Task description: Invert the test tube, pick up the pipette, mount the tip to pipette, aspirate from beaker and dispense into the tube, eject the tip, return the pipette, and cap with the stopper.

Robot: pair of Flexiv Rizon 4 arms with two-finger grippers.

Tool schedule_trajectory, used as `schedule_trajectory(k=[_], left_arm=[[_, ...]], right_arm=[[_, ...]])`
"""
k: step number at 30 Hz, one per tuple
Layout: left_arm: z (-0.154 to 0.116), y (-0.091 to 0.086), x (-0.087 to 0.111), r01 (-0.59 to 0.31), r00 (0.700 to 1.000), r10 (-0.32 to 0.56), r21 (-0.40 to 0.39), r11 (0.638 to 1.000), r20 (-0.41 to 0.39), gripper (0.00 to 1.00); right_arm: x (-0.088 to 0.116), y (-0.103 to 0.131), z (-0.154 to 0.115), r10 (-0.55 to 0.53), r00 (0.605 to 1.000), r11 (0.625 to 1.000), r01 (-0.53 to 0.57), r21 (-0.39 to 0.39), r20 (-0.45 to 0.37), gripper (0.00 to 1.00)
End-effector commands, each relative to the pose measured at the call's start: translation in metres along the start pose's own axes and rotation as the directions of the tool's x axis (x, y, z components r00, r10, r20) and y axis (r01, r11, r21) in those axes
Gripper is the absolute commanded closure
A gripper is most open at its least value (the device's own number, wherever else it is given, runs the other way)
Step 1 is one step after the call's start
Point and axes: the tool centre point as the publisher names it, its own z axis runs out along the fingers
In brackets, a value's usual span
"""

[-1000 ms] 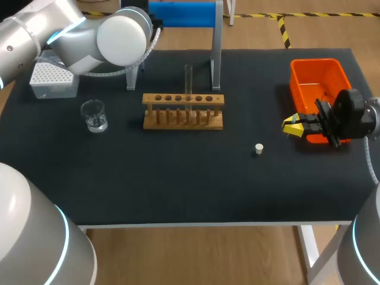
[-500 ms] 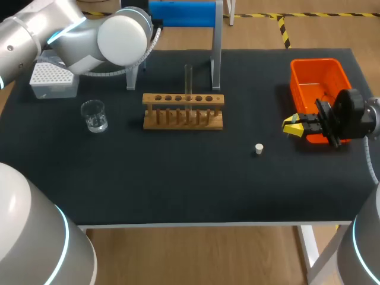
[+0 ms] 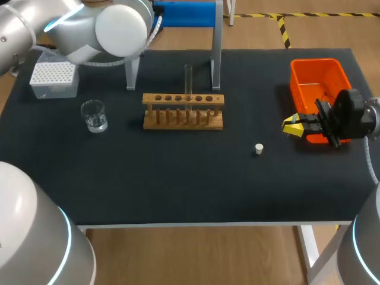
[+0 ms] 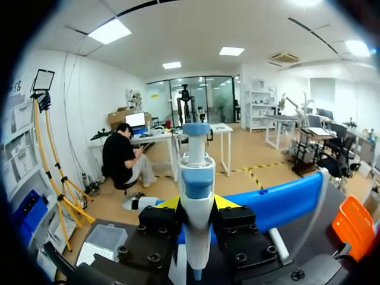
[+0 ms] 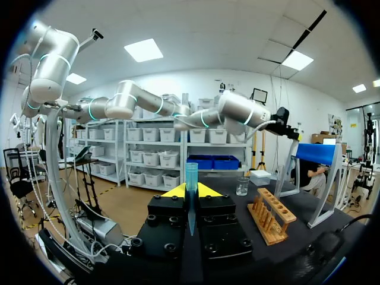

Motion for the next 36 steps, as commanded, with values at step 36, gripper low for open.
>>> schedule_trajectory(k=[36], left_arm=[[-0.114, -0.019, -0.015, -0.129, 0.599, 0.151, 0.091, 0.987, -0.786, 1.00]], right_arm=[[0.000, 0.000, 0.000, 0.000, 1.000, 1.000, 0.000, 0.000, -0.001, 1.00]])
